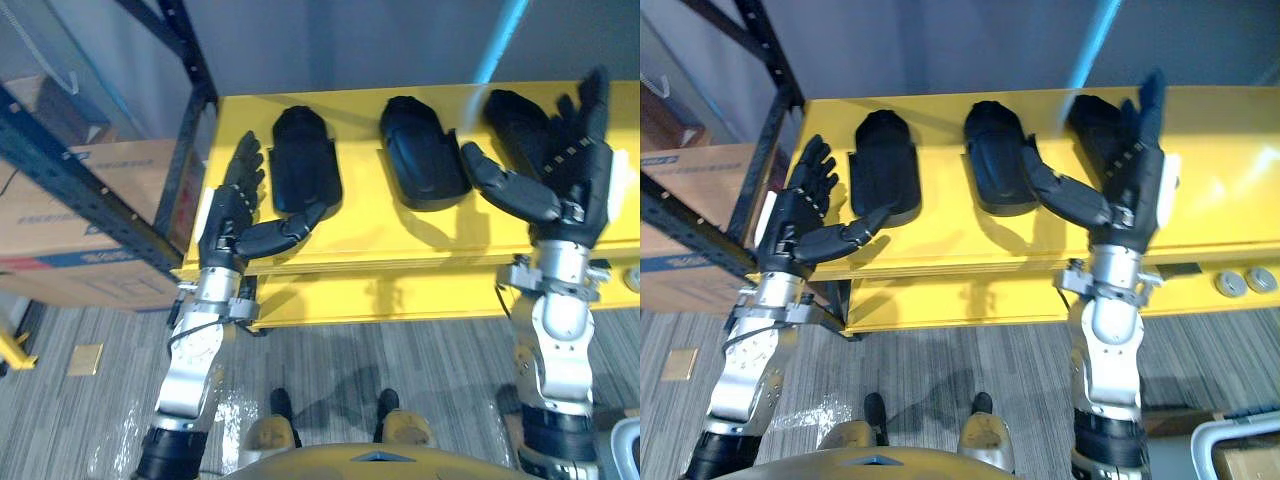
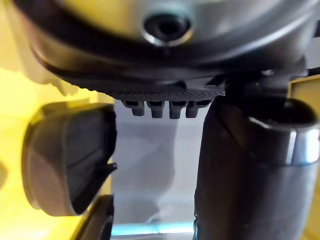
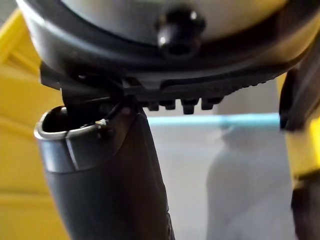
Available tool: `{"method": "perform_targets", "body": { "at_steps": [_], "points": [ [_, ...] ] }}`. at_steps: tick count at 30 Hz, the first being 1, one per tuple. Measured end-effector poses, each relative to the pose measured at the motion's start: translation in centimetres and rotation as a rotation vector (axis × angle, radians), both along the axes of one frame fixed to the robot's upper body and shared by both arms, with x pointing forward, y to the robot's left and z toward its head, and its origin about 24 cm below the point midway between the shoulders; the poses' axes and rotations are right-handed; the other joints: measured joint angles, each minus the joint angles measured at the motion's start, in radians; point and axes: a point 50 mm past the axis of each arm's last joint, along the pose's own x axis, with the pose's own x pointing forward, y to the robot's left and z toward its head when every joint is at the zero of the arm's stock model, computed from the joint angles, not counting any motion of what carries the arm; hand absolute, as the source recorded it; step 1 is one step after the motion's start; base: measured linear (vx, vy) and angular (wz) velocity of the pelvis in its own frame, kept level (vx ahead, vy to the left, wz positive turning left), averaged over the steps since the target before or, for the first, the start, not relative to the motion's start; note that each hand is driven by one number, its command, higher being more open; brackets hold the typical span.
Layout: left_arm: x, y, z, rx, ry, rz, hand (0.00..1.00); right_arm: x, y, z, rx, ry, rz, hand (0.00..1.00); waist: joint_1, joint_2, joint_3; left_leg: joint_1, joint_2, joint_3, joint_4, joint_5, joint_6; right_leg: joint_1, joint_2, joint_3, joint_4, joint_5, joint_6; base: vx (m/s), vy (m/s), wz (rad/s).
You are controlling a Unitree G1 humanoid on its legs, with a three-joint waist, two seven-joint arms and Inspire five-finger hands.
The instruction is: Walk over and take three plastic housings, then place them on the shelf
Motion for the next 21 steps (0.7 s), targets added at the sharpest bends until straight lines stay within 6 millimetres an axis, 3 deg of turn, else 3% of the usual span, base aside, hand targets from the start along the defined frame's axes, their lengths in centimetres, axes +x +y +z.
{"method": "perform_targets", "body": {
  "at_steps": [6, 10, 13, 15, 17, 21],
  "points": [
    [-3.0, -1.0, 1.8, 0.076, -0.174, -0.245, 1.0, -5.2, -3.7, -3.3, 0.077, 0.1, -0.28, 1.0, -0.047, 0.015, -0.049, 0.022, -0.001, 0.061, -0.031, -0.008, -0.002, -0.017, 0.005, 0.054, -0.018, 0.007, 0.011, 0.04, 0.013, -0.26],
    [-3.6, -2.6, 1.1, 0.091, -0.149, -0.503, 1.0, -6.0, -4.6, -5.7, 0.083, 0.216, -0.356, 1.0, -0.067, 0.021, -0.069, 0.029, 0.0, 0.097, -0.042, -0.015, -0.003, -0.031, 0.009, 0.087, -0.028, 0.012, 0.018, 0.01, 0.012, -0.27],
    [-3.9, -4.7, -1.0, 0.089, -0.022, -0.763, 1.0, -6.4, -5.7, -9.8, 0.15, 0.38, -0.424, 1.0, -0.074, 0.024, -0.091, 0.034, -0.001, 0.111, -0.052, -0.014, -0.004, -0.035, 0.012, 0.099, -0.036, 0.017, 0.02, 0.03, 0.006, -0.12],
    [-4.1, -6.0, -3.6, 0.071, 0.152, -0.926, 1.0, -6.7, -6.2, -13.6, 0.196, 0.543, -0.445, 1.0, -0.077, 0.032, -0.106, 0.038, -0.001, 0.128, -0.059, -0.014, -0.004, -0.043, 0.014, 0.114, -0.035, 0.019, 0.021, 0.04, 0.009, -0.18],
    [-4.4, -6.5, -5.5, 0.084, 0.285, -0.989, 1.0, -6.9, -6.1, -15.6, 0.216, 0.636, -0.425, 1.0, -0.081, 0.037, -0.11, 0.048, -0.001, 0.14, -0.059, -0.016, -0.006, -0.041, 0.014, 0.121, -0.034, 0.02, 0.022, 0.02, 0.01, -0.17],
    [-5.6, -6.8, -12.0, 0.097, 0.724, -1.034, 1.0, -8.2, -5.1, -20.5, 0.387, 0.816, -0.352, 1.0, -0.093, 0.046, -0.12, 0.064, -0.001, 0.158, -0.063, -0.027, -0.007, -0.036, 0.015, 0.141, -0.034, 0.02, 0.022, 0.01, 0.014, -0.12]
  ]
}}
